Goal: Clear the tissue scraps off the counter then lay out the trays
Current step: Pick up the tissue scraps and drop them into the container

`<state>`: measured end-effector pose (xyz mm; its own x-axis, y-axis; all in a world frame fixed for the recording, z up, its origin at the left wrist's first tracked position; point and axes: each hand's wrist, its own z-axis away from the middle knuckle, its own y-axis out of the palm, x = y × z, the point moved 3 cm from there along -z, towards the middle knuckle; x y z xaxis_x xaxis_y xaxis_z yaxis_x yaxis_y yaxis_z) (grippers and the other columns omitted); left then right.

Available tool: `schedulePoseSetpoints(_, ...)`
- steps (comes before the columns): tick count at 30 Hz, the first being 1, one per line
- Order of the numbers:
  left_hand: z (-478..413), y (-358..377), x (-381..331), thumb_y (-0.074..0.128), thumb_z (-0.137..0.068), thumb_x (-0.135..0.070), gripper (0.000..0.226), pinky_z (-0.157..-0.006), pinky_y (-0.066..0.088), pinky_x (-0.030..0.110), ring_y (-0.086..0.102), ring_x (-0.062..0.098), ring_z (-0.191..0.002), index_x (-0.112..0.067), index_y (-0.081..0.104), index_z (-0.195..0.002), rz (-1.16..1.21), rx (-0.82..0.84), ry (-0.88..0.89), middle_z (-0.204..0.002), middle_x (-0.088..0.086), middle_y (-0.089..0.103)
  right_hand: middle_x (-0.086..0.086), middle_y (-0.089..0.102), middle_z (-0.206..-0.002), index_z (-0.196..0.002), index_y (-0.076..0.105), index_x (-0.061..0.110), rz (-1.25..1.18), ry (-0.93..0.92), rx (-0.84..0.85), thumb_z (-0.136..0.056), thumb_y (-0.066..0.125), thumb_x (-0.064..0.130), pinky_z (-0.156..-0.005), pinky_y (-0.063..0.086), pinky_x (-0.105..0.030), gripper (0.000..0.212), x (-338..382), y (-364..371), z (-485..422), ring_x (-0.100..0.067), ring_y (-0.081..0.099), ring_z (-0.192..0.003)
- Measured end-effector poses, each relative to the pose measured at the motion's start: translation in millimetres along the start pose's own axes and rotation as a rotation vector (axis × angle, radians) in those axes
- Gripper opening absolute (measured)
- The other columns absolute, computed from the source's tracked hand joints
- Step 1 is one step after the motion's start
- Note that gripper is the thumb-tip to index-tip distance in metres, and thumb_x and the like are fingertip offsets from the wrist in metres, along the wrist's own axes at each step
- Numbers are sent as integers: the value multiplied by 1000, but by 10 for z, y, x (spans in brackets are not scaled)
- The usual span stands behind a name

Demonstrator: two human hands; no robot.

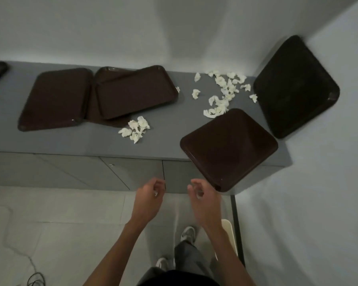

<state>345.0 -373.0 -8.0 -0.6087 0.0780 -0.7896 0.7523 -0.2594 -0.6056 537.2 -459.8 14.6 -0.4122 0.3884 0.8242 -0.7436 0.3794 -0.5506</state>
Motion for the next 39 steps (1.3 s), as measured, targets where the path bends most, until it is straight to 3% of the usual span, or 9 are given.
schedulePoseSetpoints(5, -469, -317, 115, 63, -96, -12, 16, -79, 58, 29, 67, 0, -83, -24, 72, -103, -3, -123, -66, -90, -15, 73, 15, 71, -103, -115, 70, 26, 26, -134, 127, -99, 69, 36, -84, 58, -20, 18, 326, 279, -572, 2, 67, -96)
schedulePoseSetpoints(8, -727, -503, 185, 63, -95, -9, 18, -80, 58, 31, 67, 3, -83, -23, 71, -102, -25, -202, -108, -89, -14, 72, 13, 71, -107, -116, 69, 26, 58, -192, 225, -99, 70, 34, -80, 55, -11, 19, 545, 482, -894, 2, 67, -98)
schedulePoseSetpoints(14, -1248, -831, 355, 58, -99, -15, 15, -83, 58, 37, 68, 14, -93, -22, 68, -109, -90, -294, -126, -104, -6, 73, 5, 67, -118, -123, 66, 26, 140, -305, 380, -100, 69, 33, -80, 55, -13, 24, 936, 1022, -1489, -4, 65, -98)
schedulePoseSetpoints(18, -1618, -972, 473, 63, -95, -11, 23, -88, 55, 38, 65, 22, -103, -20, 66, -115, -176, -261, -129, -115, 0, 68, 4, 64, -124, -126, 60, 31, 248, -396, 407, -100, 67, 34, -88, 58, -32, 28, 1154, 1384, -1770, -14, 65, -103)
schedulePoseSetpoints(22, -2072, -1057, 542, 63, -93, -7, 31, -92, 52, 39, 60, 27, -113, -16, 64, -123, -258, -207, -82, -126, 5, 62, 3, 58, -138, -137, 57, 27, 377, -487, 434, -100, 65, 30, -94, 50, -37, 38, 1379, 1766, -1968, -21, 58, -122)
schedulePoseSetpoints(27, -2554, -1125, 645, 62, -91, -5, 39, -88, 56, 44, 59, 27, -115, -17, 60, -128, -360, -57, 29, -135, 4, 56, -3, 59, -136, -136, 58, 15, 497, -540, 444, -94, 68, 12, -95, 54, -42, 43, 1510, 2250, -2083, -28, 57, -121)
schedulePoseSetpoints(32, -2875, -1093, 1030, 61, -95, -19, 30, -102, 53, 38, 62, 25, -123, -21, 73, -122, -459, 188, 117, -137, 5, 63, -16, 56, -136, -135, 60, 3, 593, -489, 467, -104, 49, 6, -109, 46, -44, 33, 1388, 2594, -2100, -32, 50, -127)
schedulePoseSetpoints(35, -2886, -1096, 1105, 63, -98, -18, 24, -104, 50, 33, 63, 27, -120, -14, 76, -118, -465, 210, 137, -132, 10, 67, -23, 56, -134, -130, 61, -4, 674, -536, 493, -105, 45, 2, -106, 43, -49, 30, 1329, 2621, -2047, -38, 49, -125)
schedulePoseSetpoints(39, -2786, -1104, 1062, 63, -97, -14, 25, -94, 53, 39, 60, 29, -116, -10, 73, -119, -492, 203, 143, -126, 11, 64, -17, 67, -107, -107, 75, 2, 602, -400, 437, -84, 73, -3, -84, 62, -43, 23, 1191, 2626, -1995, -32, 65, -105)
